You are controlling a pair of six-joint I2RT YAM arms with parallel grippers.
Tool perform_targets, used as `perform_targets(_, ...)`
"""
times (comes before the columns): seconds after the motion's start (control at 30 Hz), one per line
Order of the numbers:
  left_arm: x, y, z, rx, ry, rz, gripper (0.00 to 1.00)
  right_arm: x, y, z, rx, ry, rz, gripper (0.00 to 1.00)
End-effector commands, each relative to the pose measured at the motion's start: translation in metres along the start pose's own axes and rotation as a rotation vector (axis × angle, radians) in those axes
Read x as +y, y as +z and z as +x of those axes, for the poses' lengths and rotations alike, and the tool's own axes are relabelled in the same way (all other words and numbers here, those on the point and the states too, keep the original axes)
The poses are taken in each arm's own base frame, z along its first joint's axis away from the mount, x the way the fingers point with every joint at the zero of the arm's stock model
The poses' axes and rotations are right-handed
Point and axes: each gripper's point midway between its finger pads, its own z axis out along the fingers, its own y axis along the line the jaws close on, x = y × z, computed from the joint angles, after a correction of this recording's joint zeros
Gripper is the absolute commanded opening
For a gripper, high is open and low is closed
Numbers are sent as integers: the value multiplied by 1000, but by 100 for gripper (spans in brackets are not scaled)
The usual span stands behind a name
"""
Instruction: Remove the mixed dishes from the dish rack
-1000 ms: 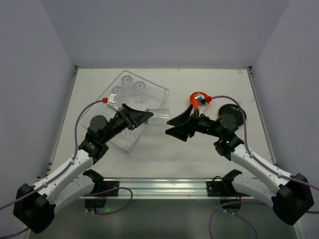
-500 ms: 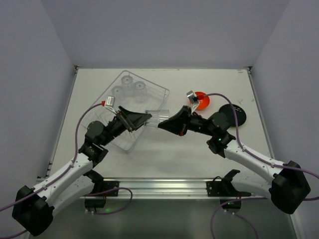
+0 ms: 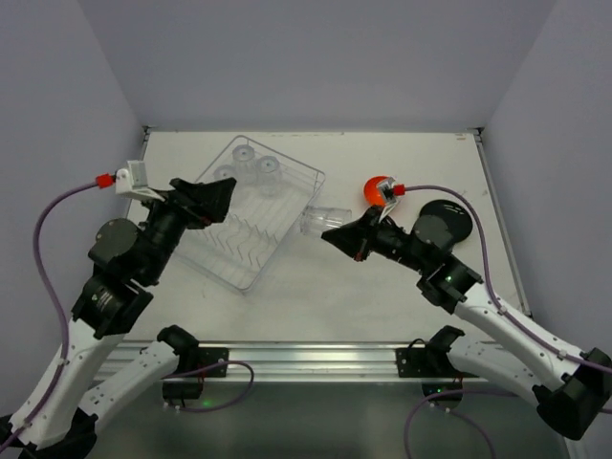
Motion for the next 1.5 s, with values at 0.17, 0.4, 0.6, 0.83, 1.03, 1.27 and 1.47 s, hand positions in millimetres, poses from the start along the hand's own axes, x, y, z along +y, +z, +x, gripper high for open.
perform_targets(0.17, 107, -46, 22, 151, 484, -391, 100, -111, -48, 6, 333, -115, 787, 0)
perform_targets(0.4, 129, -52, 64, 192, 494, -332, 100, -164, -37, 32, 771, -201, 998, 0)
perform_targets(0.6, 139, -58, 74, 168, 483, -320, 100, -193, -11, 57, 947, -222, 1031, 1)
perform_targets(0.83, 139, -66, 67, 113, 464, -322, 100, -213, 19, 94, 1058, -208, 987, 1)
perform_targets(1.03, 139, -61, 74, 144, 470, -308, 100, -204, 34, 112, 1079, -223, 932, 1)
perform_targets(1.27, 139, -60, 75, 148, 475, -305, 100, -205, 40, 125, 1078, -223, 902, 6)
perform_targets(1.47, 147, -61, 72, 145, 482, -365, 100, -202, 39, 125, 1052, -221, 882, 20)
